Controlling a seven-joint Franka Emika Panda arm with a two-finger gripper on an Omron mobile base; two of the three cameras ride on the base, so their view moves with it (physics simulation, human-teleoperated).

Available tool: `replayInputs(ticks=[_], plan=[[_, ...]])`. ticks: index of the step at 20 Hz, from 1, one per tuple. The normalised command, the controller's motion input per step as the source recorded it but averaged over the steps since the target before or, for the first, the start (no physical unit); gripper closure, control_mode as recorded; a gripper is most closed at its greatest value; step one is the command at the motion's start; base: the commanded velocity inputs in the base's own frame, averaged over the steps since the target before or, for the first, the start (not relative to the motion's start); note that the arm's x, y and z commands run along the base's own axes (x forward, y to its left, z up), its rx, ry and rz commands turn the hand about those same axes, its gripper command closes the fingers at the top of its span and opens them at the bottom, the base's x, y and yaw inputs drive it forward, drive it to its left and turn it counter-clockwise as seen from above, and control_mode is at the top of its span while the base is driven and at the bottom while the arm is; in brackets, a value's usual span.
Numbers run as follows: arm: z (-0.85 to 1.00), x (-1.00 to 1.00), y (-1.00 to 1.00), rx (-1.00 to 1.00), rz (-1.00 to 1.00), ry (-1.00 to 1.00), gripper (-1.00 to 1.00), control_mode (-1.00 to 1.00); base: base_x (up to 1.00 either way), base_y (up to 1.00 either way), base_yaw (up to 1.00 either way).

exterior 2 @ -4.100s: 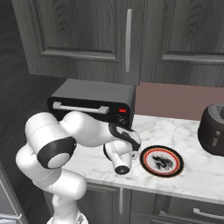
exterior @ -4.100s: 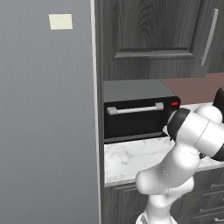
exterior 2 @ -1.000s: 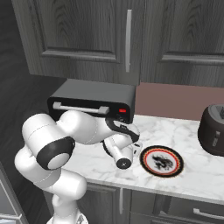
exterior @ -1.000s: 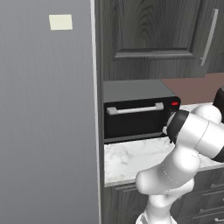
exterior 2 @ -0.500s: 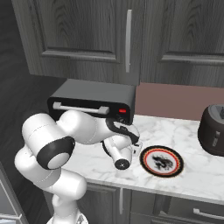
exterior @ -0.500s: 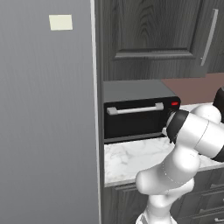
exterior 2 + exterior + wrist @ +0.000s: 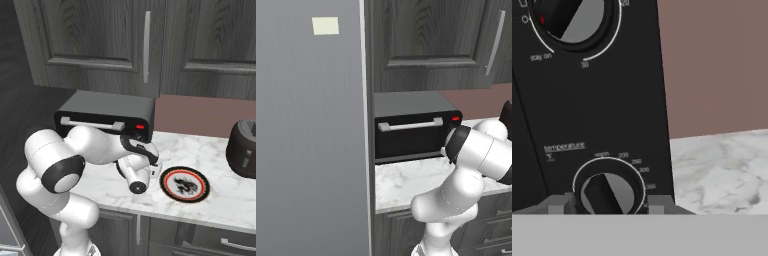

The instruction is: Pull the toaster oven rack outwards. Pick up the baguette from the plate and place it on the toaster oven rack. Close the toaster oven door fully and set the temperature to the lowest setting.

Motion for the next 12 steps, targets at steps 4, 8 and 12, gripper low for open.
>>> replayInputs(ticks=[4, 8, 12], plan=[[-0.02, 0.00, -0.10, -0.11, 0.00, 0.00, 1.00, -1.00, 0.00, 0.00, 0.00], [0.00, 0.00, -0.05, -0.13, 0.00, 0.00, 1.00, -1.00, 0.00, 0.00, 0.00], [0.00, 0.00, -0.11, -0.12, 0.00, 0.00, 1.00, -1.00, 0.00, 0.00, 0.00]])
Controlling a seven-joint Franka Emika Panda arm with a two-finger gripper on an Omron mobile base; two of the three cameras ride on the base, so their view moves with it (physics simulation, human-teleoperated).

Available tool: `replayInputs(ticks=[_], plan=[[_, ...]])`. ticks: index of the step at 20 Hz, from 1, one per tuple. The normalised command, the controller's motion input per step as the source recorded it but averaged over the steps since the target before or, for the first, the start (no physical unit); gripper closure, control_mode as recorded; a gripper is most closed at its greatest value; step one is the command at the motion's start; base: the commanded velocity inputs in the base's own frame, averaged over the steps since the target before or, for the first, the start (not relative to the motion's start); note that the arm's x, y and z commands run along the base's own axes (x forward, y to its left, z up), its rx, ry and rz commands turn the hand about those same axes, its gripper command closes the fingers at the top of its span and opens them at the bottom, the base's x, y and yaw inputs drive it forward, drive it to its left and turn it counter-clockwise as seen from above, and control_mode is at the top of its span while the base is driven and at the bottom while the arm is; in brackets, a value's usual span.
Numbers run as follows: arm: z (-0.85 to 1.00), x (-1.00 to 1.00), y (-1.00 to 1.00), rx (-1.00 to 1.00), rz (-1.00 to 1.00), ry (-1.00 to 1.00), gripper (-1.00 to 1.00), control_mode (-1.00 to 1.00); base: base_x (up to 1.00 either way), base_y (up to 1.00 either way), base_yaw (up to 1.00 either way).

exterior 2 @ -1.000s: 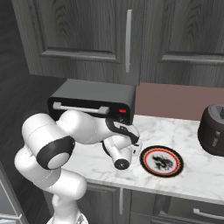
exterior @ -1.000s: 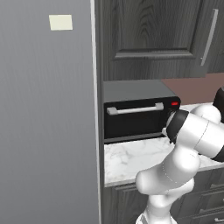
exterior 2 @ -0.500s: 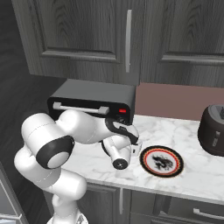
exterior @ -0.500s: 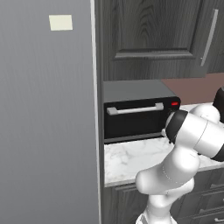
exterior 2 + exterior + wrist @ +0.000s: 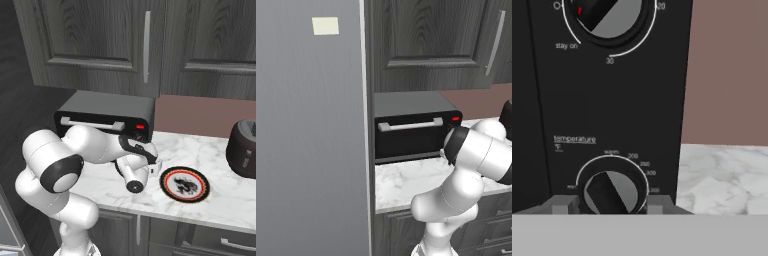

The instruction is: Pull the toaster oven rack outwards. Pick up the baguette from the plate and place it on the toaster oven rack. Close the toaster oven door fully and set the temperature to the lowest setting.

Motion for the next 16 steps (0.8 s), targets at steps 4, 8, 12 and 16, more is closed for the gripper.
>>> replayInputs(ticks=[4, 8, 12, 16], plan=[[0.00, 0.01, -0.17, -0.11, 0.00, 0.00, 1.00, -1.00, 0.00, 0.00, 0.00], [0.00, 0.02, -0.19, -0.08, 0.01, 0.00, 1.00, -1.00, 0.00, 0.00, 0.00], [0.00, 0.02, -0.15, -0.06, 0.02, 0.00, 1.00, -1.00, 0.00, 0.00, 0.00], [0.00, 0.13, -0.11, -0.08, 0.06, 0.00, 1.00, -1.00, 0.00, 0.00, 0.00]])
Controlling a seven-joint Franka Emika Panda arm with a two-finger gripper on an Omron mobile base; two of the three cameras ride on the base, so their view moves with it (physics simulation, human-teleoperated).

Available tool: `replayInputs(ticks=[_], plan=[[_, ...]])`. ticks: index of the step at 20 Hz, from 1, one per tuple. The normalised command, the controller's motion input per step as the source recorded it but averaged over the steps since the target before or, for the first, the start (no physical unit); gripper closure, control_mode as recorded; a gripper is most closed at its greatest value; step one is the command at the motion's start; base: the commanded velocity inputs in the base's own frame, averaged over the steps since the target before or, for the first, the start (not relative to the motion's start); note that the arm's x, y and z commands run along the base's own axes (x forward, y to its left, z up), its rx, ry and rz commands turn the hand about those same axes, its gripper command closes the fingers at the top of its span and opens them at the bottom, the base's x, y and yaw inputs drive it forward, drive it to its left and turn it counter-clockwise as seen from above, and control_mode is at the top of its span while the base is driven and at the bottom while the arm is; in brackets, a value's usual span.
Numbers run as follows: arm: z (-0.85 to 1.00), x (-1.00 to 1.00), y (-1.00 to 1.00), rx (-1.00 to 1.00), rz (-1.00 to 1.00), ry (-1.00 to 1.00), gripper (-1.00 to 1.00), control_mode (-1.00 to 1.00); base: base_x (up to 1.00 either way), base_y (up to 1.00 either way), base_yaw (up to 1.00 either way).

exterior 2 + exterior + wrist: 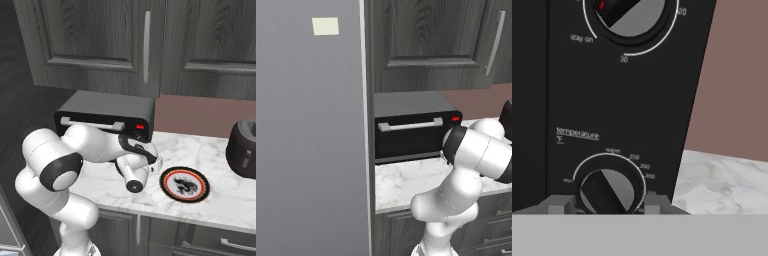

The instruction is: Pull the toaster oven rack outwards. Pick up the baguette from the plate and place it on the toaster oven rack. Close the toaster oven door fully and set the temperature to the lowest setting.

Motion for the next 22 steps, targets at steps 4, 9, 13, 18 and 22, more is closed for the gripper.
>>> replayInputs(ticks=[4, 9, 13, 18, 22], plan=[[0.00, 0.13, -0.02, -0.08, 0.09, 0.00, 1.00, -1.00, 0.00, 0.00, 0.00], [0.00, 0.11, -0.04, -0.09, 0.09, 0.00, 1.00, -1.00, 0.00, 0.00, 0.00], [0.00, 0.09, -0.08, -0.10, 0.08, 0.00, 1.00, -1.00, 0.00, 0.00, 0.00], [0.00, 0.07, -0.11, -0.12, 0.08, 0.00, 1.00, -1.00, 0.00, 0.00, 0.00], [0.00, 0.04, -0.02, -0.14, 0.08, 0.00, 1.00, -1.00, 0.00, 0.00, 0.00]])
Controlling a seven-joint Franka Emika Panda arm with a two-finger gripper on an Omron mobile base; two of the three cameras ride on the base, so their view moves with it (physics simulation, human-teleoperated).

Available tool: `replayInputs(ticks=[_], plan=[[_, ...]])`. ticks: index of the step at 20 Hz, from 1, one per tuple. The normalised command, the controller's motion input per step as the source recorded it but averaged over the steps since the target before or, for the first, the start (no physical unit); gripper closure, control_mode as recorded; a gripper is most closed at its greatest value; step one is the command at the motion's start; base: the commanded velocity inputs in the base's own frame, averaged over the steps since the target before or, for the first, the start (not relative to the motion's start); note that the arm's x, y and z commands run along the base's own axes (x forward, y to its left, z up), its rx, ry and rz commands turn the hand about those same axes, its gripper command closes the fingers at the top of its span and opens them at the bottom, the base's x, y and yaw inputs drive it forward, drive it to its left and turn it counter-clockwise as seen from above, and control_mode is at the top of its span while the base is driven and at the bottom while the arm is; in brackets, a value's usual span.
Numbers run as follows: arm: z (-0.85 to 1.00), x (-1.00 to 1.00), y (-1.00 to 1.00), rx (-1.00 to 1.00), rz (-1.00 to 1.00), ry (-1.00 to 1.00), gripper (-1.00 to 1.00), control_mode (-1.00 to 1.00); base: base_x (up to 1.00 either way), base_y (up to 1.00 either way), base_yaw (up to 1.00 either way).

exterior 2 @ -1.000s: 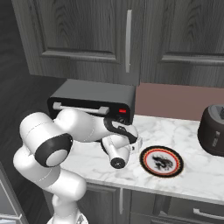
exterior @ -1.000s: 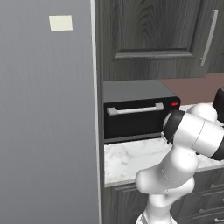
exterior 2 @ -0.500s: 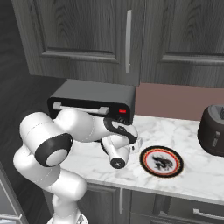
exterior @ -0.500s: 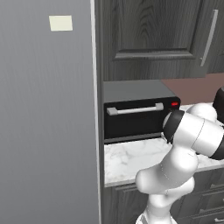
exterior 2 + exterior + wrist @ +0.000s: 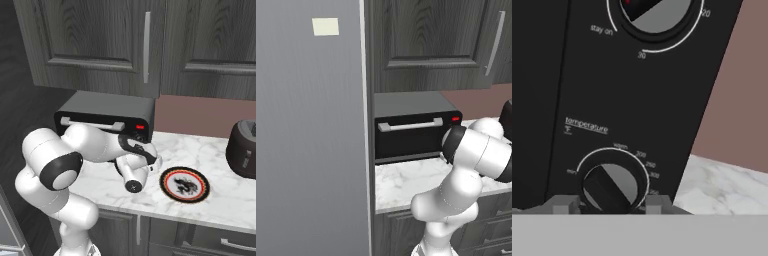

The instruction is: Pull the toaster oven rack outwards. Pick up the baguette from the plate and place it on the toaster oven rack. Close the toaster oven door fully and set the temperature to the lowest setting.

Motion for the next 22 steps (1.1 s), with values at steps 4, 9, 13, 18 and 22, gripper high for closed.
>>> replayInputs(ticks=[4, 9, 13, 18, 22], plan=[[0.00, 0.03, -0.01, -0.19, 0.07, 0.00, 1.00, -1.00, 0.00, 0.00, 0.00], [0.00, 0.02, -0.04, -0.18, 0.09, -0.01, 1.00, -1.00, 0.00, 0.00, 0.00], [0.00, 0.05, -0.06, -0.11, 0.13, -0.02, 1.00, -1.00, 0.00, 0.00, 0.00], [0.00, 0.03, -0.06, -0.09, 0.16, -0.06, 1.00, -1.00, 0.00, 0.00, 0.00], [0.00, 0.00, 0.00, -0.09, 0.15, -0.09, 1.00, -1.00, 0.00, 0.00, 0.00]])
